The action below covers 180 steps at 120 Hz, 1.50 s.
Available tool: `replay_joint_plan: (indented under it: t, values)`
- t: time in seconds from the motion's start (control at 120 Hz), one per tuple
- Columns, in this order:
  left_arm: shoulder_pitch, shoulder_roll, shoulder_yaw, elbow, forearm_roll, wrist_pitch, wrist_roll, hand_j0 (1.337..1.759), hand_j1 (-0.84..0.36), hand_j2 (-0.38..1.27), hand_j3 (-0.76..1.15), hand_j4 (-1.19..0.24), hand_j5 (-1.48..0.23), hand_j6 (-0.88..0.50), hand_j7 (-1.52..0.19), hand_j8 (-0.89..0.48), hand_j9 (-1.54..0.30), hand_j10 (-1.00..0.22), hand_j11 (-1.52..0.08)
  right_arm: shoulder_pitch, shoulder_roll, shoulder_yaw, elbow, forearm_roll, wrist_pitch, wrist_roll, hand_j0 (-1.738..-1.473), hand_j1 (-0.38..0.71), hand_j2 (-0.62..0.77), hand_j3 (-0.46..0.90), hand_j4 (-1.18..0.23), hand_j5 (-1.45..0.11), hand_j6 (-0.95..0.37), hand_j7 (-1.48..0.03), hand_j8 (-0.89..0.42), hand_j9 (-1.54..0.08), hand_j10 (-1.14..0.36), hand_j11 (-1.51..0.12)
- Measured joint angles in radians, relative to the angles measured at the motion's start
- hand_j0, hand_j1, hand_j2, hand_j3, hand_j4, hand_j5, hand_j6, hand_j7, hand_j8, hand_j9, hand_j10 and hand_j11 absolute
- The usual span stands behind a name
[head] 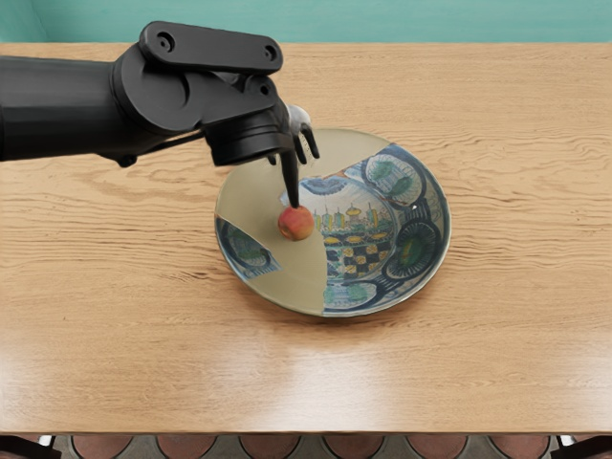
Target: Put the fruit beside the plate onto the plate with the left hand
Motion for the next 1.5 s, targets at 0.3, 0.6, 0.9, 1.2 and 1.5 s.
replay_joint_plan:
  t: [0.3,0.6,0.9,1.2,1.5]
  values:
    - [0.104,0.116,-0.256,0.013,0.012,-0.111,0.000,1.658,0.02,0.06,0.00,-0.28,-0.36,-0.28,-0.36,-0.27,-0.36,-0.27,-0.36,0.000,0.000,0.000,0.001,0.000,0.001,0.000,-1.658,-0.31,-0.01,0.00,-0.04,-0.05,-0.04,-0.05,-0.04,-0.05,-0.04,-0.05]
    - [0.383,0.543,-0.648,-0.054,-0.021,-0.388,0.000,1.658,0.04,0.05,0.00,-0.26,-0.34,-0.26,-0.34,-0.26,-0.34,-0.26,-0.34,0.002,0.000,0.000,0.002,0.000,0.001,0.000,-1.658,-0.31,-0.01,0.00,-0.04,-0.05,-0.04,-0.05,-0.04,-0.05,-0.04,-0.05]
    - [0.656,0.870,-0.844,-0.216,-0.131,-0.625,0.000,1.658,0.04,0.05,0.00,-0.26,-0.33,-0.26,-0.33,-0.25,-0.33,-0.25,-0.33,0.002,0.000,0.000,0.003,0.001,0.001,-0.001,-1.658,-0.31,-0.01,0.00,-0.04,-0.05,-0.04,-0.05,-0.04,-0.05,-0.04,-0.05]
    - [0.766,0.927,-0.932,-0.150,-0.137,-0.667,0.000,1.658,0.05,0.05,0.00,-0.25,-0.32,-0.25,-0.32,-0.25,-0.32,-0.25,-0.32,0.002,0.000,0.000,0.004,0.001,0.001,-0.001,-1.658,-0.31,-0.01,0.00,-0.04,-0.05,-0.04,-0.05,-0.04,-0.05,-0.04,-0.05]
    - [0.812,0.930,-0.938,-0.048,-0.152,-0.669,0.000,1.658,0.05,0.05,0.00,-0.25,-0.32,-0.25,-0.32,-0.25,-0.32,-0.25,-0.32,0.002,0.000,0.000,0.004,0.001,0.001,-0.002,-1.658,-0.31,-0.01,0.00,-0.04,-0.05,-0.04,-0.05,-0.04,-0.05,-0.04,-0.05]
